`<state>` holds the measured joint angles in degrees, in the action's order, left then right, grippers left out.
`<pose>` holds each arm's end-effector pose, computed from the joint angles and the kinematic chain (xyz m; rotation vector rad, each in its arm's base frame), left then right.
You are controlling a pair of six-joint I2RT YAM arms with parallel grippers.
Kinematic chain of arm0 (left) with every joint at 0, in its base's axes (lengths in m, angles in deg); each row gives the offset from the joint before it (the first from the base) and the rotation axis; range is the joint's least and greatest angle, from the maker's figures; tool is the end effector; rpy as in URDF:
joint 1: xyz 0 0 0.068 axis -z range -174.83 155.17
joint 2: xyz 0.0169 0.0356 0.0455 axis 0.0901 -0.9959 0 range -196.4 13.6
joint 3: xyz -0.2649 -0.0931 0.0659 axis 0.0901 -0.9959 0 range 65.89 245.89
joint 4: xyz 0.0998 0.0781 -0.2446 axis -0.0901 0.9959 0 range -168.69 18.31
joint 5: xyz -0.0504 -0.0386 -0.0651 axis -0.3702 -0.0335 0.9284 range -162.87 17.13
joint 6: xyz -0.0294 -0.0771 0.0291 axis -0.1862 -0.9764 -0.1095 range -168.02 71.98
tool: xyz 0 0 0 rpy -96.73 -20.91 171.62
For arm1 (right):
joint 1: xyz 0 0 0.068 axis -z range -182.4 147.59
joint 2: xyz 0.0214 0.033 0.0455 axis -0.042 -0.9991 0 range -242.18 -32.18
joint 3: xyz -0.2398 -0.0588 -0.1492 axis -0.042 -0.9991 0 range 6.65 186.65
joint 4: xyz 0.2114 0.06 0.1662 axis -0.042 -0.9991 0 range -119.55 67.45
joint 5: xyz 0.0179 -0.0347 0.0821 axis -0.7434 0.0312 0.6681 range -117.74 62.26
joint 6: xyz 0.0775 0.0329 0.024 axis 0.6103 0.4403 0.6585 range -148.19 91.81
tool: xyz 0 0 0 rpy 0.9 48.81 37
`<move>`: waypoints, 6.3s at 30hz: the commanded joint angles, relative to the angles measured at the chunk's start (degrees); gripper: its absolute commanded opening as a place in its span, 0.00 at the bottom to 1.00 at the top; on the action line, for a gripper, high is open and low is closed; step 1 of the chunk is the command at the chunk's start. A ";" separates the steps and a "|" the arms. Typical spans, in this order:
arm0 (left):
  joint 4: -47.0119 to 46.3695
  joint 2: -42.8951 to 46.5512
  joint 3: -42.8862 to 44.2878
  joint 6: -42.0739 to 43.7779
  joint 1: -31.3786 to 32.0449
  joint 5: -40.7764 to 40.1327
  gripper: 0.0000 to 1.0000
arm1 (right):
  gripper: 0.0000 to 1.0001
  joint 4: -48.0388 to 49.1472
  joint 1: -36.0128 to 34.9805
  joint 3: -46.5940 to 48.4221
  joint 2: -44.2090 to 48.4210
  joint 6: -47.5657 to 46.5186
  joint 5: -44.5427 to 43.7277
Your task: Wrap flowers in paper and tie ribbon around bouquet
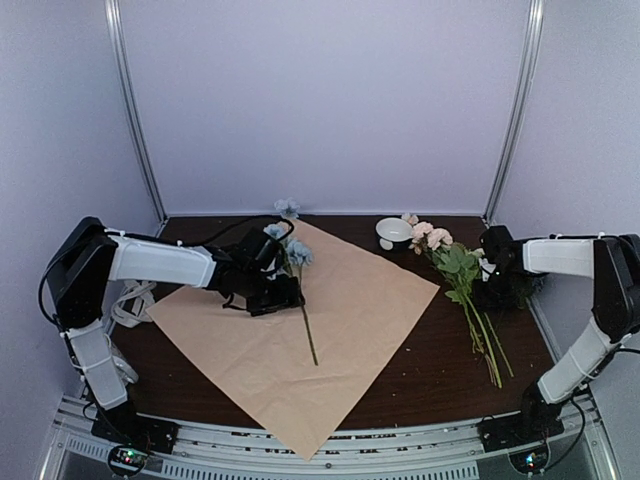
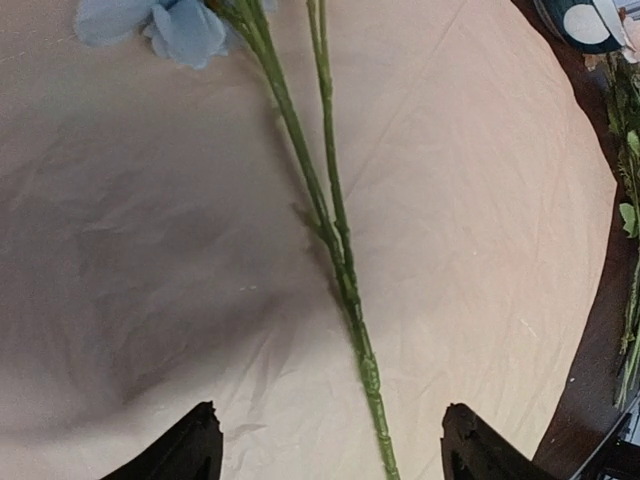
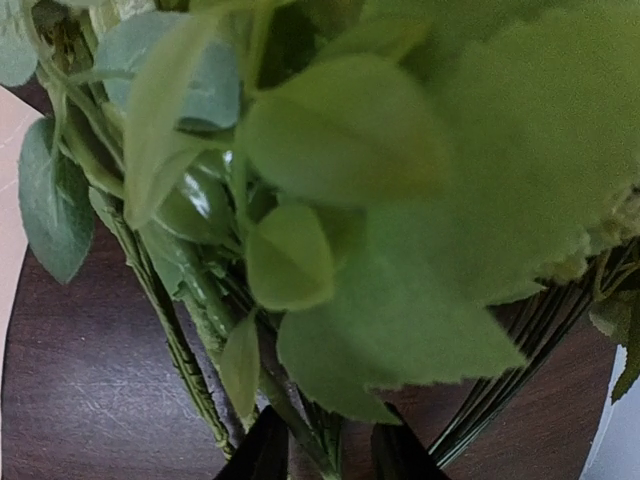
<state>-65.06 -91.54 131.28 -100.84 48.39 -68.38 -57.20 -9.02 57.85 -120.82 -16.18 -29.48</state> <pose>0.3031 -0.2933 0.1423 -0.1894 2.6707 -0.7289 0.3010 0.0325 0.1390 0.1399 2.8248 0.0298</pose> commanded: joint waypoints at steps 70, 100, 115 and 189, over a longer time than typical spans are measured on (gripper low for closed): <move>2.55 15.28 -8.52 13.25 -0.42 -13.94 0.93 | 0.30 -0.26 -5.10 -0.66 6.66 4.48 -7.73; 0.91 11.34 -6.83 16.52 -1.96 -9.60 0.93 | 0.00 -0.18 -0.33 -2.10 17.03 3.60 -26.18; 4.47 13.57 -5.34 19.71 -3.33 -13.72 0.93 | 0.00 25.58 -22.88 -0.59 29.87 11.57 -4.94; 9.09 26.79 -16.25 26.94 -10.10 -21.14 0.95 | 0.00 -13.35 3.10 30.87 -17.46 -4.78 -6.06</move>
<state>-56.49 -64.88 113.42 -74.85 38.58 -88.64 -72.35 -6.44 88.99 -146.28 -18.32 -29.39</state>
